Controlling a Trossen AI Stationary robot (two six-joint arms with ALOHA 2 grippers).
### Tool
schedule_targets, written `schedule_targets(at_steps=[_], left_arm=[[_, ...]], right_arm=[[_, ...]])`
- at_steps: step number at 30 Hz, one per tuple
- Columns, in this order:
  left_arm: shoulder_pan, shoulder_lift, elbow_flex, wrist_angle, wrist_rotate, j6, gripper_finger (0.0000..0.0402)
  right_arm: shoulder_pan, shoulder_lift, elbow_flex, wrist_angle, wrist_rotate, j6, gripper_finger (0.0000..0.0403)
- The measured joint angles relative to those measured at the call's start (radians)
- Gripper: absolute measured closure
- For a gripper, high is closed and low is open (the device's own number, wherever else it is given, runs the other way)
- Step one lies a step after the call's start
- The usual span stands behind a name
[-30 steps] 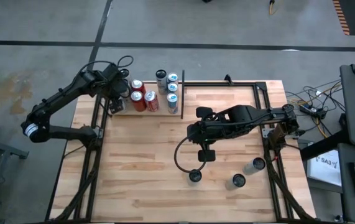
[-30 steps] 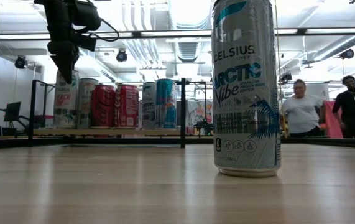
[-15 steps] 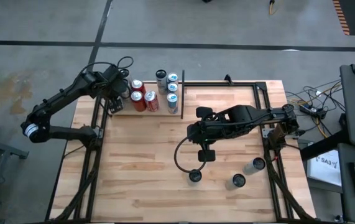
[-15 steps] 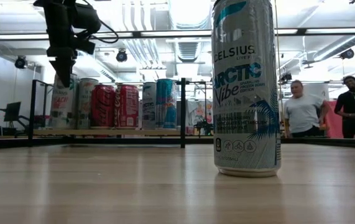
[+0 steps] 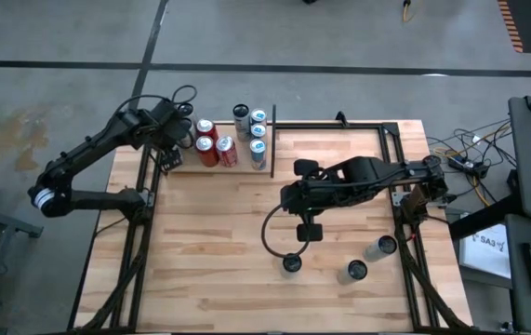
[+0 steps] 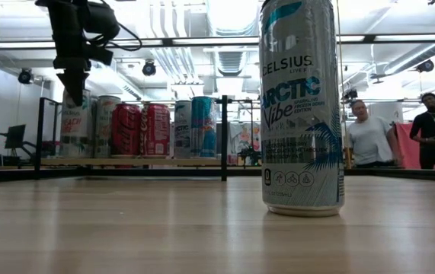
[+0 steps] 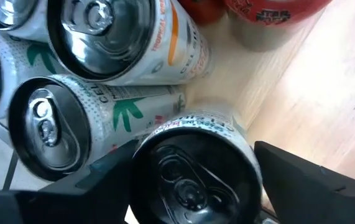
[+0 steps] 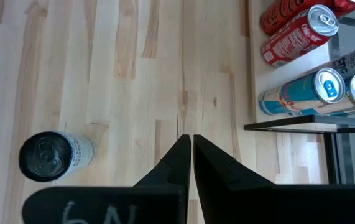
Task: Place canned beverage on shelf
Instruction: Put the white and pink soda can on the shelf aligned with the other white and pink soda cans
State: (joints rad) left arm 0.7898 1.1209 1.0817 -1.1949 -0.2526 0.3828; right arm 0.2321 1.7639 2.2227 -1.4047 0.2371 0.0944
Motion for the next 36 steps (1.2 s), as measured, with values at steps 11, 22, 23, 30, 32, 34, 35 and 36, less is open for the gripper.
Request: schedule_targets(at_steps=[11, 22, 23, 30, 32, 34, 35, 36], left_arm=[[-0.001, -0.008, 0.000, 0.006, -0.049, 0.019, 0.0079], [-0.001, -0.059, 0.001, 0.006, -0.054, 0.019, 0.0078], [-0.001, -0.067, 0.001, 0.006, -0.054, 0.019, 0.0078], [-0.004, -0.154, 0.028, 0.002, -0.053, -0.014, 0.0078], [-0.005, -0.177, 0.061, 0.003, -0.047, -0.057, 0.0078], [-0.011, -0.202, 0.096, 0.007, -0.013, -0.099, 0.0080], [-0.016, -0.217, 0.109, 0.015, 0.017, -0.119, 0.0083], [-0.024, -0.234, 0.116, 0.028, 0.059, -0.140, 0.0087]], right_arm=[[0.000, -0.011, 0.000, 0.001, 0.000, 0.011, 0.0394], [0.001, -0.011, 0.000, 0.002, 0.000, 0.010, 0.0394], [0.001, -0.011, 0.000, 0.002, 0.000, 0.010, 0.0394], [0.002, -0.023, 0.000, 0.020, 0.000, 0.010, 0.0394], [0.005, -0.031, 0.000, 0.039, 0.001, 0.009, 0.0394], [0.012, -0.039, -0.004, 0.057, 0.002, -0.001, 0.0394], [0.018, -0.043, -0.006, 0.066, 0.002, -0.003, 0.0394], [0.023, -0.046, -0.011, 0.075, 0.003, -0.005, 0.0394]])
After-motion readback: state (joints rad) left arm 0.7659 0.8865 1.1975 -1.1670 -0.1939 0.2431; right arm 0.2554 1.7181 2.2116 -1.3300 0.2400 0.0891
